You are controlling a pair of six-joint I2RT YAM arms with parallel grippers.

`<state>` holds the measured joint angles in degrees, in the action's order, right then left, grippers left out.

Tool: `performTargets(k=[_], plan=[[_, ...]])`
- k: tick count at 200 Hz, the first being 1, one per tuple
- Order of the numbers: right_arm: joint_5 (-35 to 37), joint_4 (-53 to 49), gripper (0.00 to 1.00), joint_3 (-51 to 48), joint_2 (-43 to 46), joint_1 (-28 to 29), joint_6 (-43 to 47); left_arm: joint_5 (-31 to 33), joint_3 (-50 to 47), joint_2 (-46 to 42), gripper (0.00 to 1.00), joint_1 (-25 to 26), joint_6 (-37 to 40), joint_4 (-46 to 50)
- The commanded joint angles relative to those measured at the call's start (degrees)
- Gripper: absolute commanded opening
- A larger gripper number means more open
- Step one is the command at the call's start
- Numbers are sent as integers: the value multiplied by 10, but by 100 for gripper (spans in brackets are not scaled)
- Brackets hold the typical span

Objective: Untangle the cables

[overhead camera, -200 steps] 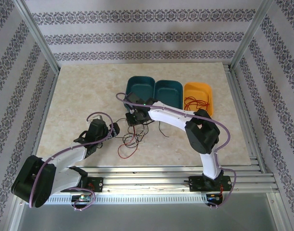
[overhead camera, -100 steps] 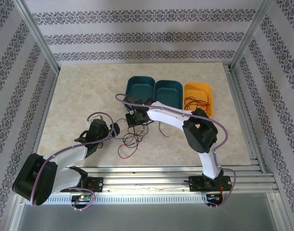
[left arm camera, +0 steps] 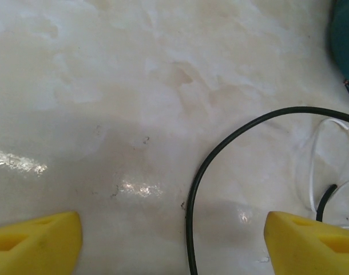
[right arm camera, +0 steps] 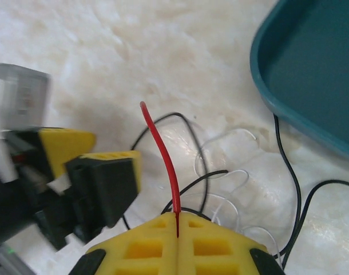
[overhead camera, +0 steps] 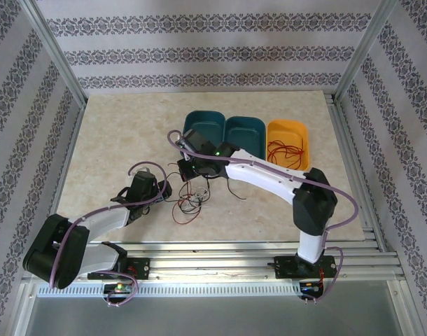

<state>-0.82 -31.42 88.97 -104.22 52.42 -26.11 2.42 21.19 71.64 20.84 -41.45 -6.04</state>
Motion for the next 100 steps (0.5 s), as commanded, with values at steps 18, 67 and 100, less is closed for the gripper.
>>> performTargets(k=[18,67,100], plan=[[25,31,0,-19,60,14,32,-69,16,40,76,-3,0,-40],[60,40,0,-16,123,30,70,-74,18,48,72,-3,-1,-49],[93,34,0,-4,152,31,96,-75,15,48,59,-4,-4,-54]])
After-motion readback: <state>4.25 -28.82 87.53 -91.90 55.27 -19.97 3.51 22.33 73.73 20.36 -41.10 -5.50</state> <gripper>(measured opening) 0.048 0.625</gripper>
